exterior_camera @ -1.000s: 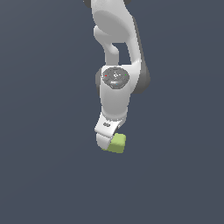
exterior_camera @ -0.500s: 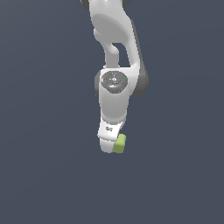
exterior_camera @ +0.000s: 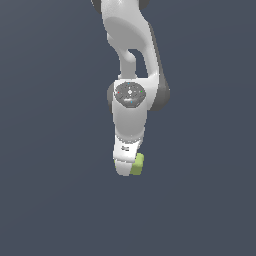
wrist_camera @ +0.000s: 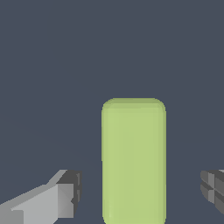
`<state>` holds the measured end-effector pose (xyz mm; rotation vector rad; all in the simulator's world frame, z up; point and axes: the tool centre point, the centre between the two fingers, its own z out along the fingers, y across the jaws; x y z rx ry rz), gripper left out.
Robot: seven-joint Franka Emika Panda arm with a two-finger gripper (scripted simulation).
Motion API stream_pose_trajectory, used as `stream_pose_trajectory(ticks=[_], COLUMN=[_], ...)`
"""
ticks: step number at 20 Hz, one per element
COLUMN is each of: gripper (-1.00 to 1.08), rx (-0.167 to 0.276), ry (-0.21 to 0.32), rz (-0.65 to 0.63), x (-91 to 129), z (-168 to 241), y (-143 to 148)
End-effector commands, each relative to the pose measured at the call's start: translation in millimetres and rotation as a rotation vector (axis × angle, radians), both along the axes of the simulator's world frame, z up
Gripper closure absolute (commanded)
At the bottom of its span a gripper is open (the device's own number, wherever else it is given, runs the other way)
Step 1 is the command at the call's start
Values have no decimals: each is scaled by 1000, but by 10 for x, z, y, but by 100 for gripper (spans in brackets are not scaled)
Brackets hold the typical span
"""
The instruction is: Pick up the object and move it to a goal position.
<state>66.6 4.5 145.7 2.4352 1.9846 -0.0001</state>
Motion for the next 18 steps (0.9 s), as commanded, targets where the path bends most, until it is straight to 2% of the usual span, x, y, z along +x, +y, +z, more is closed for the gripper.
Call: stream_pose_trajectory(ticks=[1,11,17,18], gripper=[-92,-92,-92,108], rx=[0,0,0,0], ry=[0,0,0,0], rz=[0,5,5,5], x=[0,-14,1,1], z=[-16,-457,-500,-500], y=[0,4,2,2])
